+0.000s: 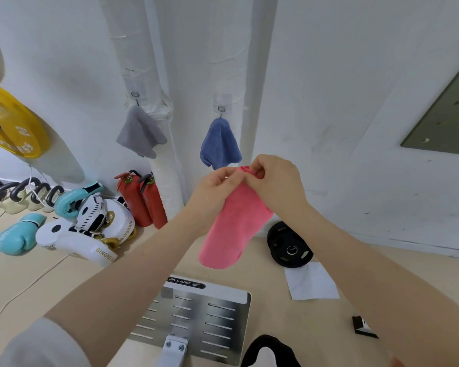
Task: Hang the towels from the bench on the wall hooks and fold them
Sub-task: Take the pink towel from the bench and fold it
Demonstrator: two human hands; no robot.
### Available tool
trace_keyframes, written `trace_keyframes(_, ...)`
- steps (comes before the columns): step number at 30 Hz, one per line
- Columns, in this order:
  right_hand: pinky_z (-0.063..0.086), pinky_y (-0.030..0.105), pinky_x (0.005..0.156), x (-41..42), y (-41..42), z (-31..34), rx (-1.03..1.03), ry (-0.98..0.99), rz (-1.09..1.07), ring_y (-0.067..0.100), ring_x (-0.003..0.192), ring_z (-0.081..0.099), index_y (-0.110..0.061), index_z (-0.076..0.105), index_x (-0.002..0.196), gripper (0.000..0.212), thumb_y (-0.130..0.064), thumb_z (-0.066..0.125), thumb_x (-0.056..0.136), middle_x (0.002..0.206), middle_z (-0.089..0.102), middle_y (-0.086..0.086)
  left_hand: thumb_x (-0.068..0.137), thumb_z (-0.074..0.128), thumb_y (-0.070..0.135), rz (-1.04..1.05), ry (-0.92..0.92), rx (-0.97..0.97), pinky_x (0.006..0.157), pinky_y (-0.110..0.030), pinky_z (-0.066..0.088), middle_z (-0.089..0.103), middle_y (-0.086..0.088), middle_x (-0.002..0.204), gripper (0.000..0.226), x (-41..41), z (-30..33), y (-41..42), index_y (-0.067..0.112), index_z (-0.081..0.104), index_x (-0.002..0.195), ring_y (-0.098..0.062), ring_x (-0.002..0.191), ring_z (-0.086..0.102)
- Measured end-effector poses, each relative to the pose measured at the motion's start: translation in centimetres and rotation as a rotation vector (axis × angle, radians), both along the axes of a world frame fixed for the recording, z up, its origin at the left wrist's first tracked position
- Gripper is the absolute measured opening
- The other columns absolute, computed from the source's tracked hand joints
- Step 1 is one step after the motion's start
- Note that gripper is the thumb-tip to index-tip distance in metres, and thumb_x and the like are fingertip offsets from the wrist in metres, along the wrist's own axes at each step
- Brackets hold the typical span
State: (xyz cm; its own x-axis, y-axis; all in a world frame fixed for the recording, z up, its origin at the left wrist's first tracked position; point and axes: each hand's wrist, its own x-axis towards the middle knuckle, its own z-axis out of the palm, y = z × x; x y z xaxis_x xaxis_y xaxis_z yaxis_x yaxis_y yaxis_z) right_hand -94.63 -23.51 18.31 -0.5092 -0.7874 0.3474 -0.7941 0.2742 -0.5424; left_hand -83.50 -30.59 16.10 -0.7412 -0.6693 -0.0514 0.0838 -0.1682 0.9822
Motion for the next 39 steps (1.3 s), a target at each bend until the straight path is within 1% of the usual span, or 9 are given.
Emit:
trace_keyframes(8,0.043,0.026,0.068,-0.7,1.4,-0.2,0.215,-0.128,0.288,0.018,0.076,0.056,-0.01,0.059,0.097,0.021,-0.03,0.057,0.089,0.082,0.063,0.002,0.09,0.054,0.006,0.128,0.005,-0.092,0.069,-0.014,0.05,0.068,0.003,0.083,0.017,1.0,0.6,-1.1,0.018,0.065,0.09,-0.003,0.075,0.065)
trace_keyframes(12,0.029,0.027,0.06,-0.6,1.6,-1.5,0.39,-0.136,0.336,0.012,0.06,0.039,-0.015,0.04,0.069,0.032,-0.032,0.055,0.091,0.062,0.041,-0.006,0.094,0.047,0.008,0.204,-0.004,-0.207,0.075,-0.015,0.044,0.062,0.009,0.083,0.021,0.7,1.4,-2.1,0.024,0.059,0.086,-0.004,0.081,0.058)
trace_keyframes(17,0.037,0.035,0.062,-2.6,1.7,0.6,0.397,0.316,0.421,0.026,0.063,0.047,-0.016,0.036,0.063,0.03,-0.023,0.045,0.091,0.059,0.045,-0.001,0.097,0.041,0.015,0.276,-0.212,-0.354,0.074,-0.02,0.038,0.055,0.011,0.086,0.023,0.8,0.5,-3.3,0.032,0.049,0.084,-0.005,0.082,0.048)
trace_keyframes(21,0.034,0.031,0.075,-2.5,2.7,1.7,-0.036,0.78,0.567,0.022,0.072,0.054,-0.015,0.053,0.059,0.021,-0.027,0.048,0.075,0.063,0.057,-0.005,0.097,0.04,0.015,0.255,-0.126,-0.2,0.086,-0.029,0.041,0.057,0.004,0.089,0.019,0.7,-0.6,-3.0,0.026,0.051,0.086,-0.013,0.09,0.05)
trace_keyframes(25,0.025,0.03,0.096,-3.4,2.5,3.4,0.036,0.225,0.532,0.013,0.115,0.039,-0.026,0.054,0.057,0.022,-0.035,0.065,0.073,0.118,0.055,-0.002,0.098,0.037,0.014,0.305,-0.11,-0.15,0.097,-0.036,0.04,0.055,0.005,0.093,0.021,0.8,-0.8,-2.6,0.026,0.05,0.087,-0.015,0.097,0.048)
trace_keyframes(28,0.044,0.028,0.08,-4.9,2.7,3.3,0.147,-0.351,0.428,0.009,0.084,0.055,-0.013,0.06,0.067,0.018,-0.02,0.068,0.081,0.092,0.06,-0.001,0.098,0.035,0.015,0.286,-0.108,-0.184,0.083,-0.024,0.04,0.053,0.007,0.094,0.02,0.7,-0.4,-2.1,0.027,0.048,0.089,-0.009,0.091,0.046)
trace_keyframes(31,0.036,0.023,0.058,-5.5,3.0,2.4,0.023,-0.533,0.303,0.006,0.055,0.042,-0.013,0.046,0.061,0.03,-0.011,0.066,0.082,0.058,0.044,-0.005,0.098,0.036,0.016,0.24,-0.091,-0.24,0.076,-0.021,0.039,0.051,0.007,0.091,0.019,0.4,-0.2,-1.6,0.026,0.048,0.089,-0.008,0.086,0.045)
trace_keyframes(36,0.05,0.018,0.06,-4.8,3.3,1.4,-0.269,-0.889,0.225,0.004,0.063,0.061,-0.026,0.05,0.113,0.035,-0.004,0.058,0.088,0.075,0.063,-0.001,0.098,0.035,0.013,0.244,-0.043,-0.211,0.063,-0.021,0.036,0.044,0.008,0.077,0.022,0.1,0.3,-1.1,0.027,0.046,0.084,-0.006,0.069,0.04)
trace_keyframes(39,0.053,0.023,0.07,-4.5,3.1,1.1,-0.352,-1.036,0.169,0.008,0.074,0.064,-0.017,0.062,0.107,0.019,-0.01,0.057,0.089,0.082,0.069,-0.003,0.098,0.035,0.013,0.228,0.013,-0.126,0.063,-0.021,0.039,0.05,0.007,0.08,0.023,0.0,1.5,-0.5,0.024,0.049,0.085,-0.006,0.07,0.045)
